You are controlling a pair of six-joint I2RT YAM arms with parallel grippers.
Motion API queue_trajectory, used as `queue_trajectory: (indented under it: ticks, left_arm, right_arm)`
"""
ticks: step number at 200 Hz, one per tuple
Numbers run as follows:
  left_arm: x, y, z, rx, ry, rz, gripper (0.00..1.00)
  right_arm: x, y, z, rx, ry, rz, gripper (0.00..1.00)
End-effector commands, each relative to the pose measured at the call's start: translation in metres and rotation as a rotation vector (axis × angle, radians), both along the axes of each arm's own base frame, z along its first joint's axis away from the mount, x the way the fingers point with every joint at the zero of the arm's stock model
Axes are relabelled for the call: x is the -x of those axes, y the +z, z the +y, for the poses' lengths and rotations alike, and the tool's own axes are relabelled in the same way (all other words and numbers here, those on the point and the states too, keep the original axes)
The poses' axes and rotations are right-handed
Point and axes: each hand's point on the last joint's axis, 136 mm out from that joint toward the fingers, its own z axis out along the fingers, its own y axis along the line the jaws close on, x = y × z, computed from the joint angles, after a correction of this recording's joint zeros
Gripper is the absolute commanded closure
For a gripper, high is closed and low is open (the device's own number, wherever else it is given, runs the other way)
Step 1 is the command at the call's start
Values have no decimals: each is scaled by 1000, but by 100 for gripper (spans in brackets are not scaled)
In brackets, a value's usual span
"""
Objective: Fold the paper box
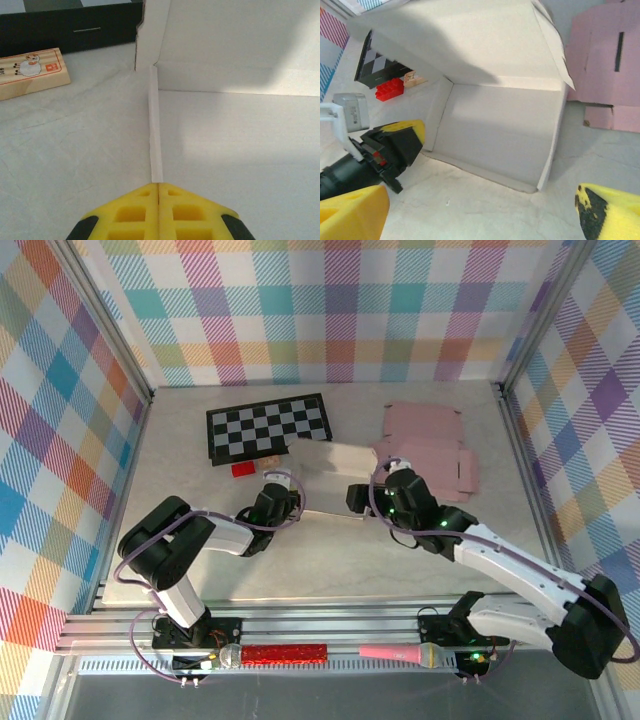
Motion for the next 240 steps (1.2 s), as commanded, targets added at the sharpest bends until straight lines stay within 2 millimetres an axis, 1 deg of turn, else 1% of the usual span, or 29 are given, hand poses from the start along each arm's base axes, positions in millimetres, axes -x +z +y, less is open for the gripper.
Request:
queue_trajectory:
  ticks: [1,8,23,37,45,57,65,75,81,90,100,110,125,139,149,157,168,184,188,215,240]
  left_arm:
    - [8,-15,-3,-43,-33,55,100]
    - [8,-15,-3,-44,-34,55,100]
    - [7,-14,-4,-43,-33,56,100]
    - [6,-10,-4,-38,-32,50,100]
    - [6,-4,-5,-32,-30,47,100]
    - [3,16,-8,-14,-32,31,100]
    - [2,31,-9,-9,-35,28,93]
    - [1,52,-11,-9,-43,18,75]
    - [1,63,-11,-21,-56,15,66]
    - [1,73,-11,-53,-92,23,59]
    - [-2,79,-8,-72,-132,55,55]
    - [-7,83,-3,-63,-174,92,54]
    - [-16,89,8,-49,-228,120,54]
    - [-25,96,20,-84,-255,129,54]
    - [-32,103,27,-98,-273,133,54]
    - [-37,109,29,-79,-309,145,54]
    - [-43,115,28,-58,-357,168,55]
    - [-48,121,21,-43,-449,178,56]
    - [-45,117,21,-47,-463,209,56]
    - [-48,118,15,-45,-530,195,56]
    - [-51,108,13,-65,-564,211,56]
  right_arm:
    - [-6,26,-25,-60,-95,64,6]
    - [-16,33,-32,-92,-118,78,7]
    - [-33,38,-44,-133,-159,136,9]
    - [-48,45,-47,-145,-160,152,11]
    - [-55,47,-49,-134,-166,158,12]
    - [-67,50,-55,-112,-190,164,12]
    - [-74,52,-60,-104,-203,170,13]
    - [-83,52,-65,-98,-205,181,13]
    - [-88,51,-70,-94,-206,196,14]
    - [-95,48,-80,-103,-218,239,13]
    - [-101,44,-85,-140,-201,289,14]
    - [-107,42,-88,-170,-181,328,15]
    - [-114,43,-93,-184,-164,369,15]
    - [-119,44,-98,-185,-169,420,15]
    - [-121,44,-97,-191,-152,452,15]
    - [-123,43,-95,-198,-137,478,15]
    - [-126,42,-90,-218,-105,510,15]
    - [-129,38,-87,-228,-87,561,16]
    - [-129,36,-87,-228,-84,572,16]
    - [-134,24,-83,-252,-71,649,18]
    - [-137,11,-77,-287,-68,715,21]
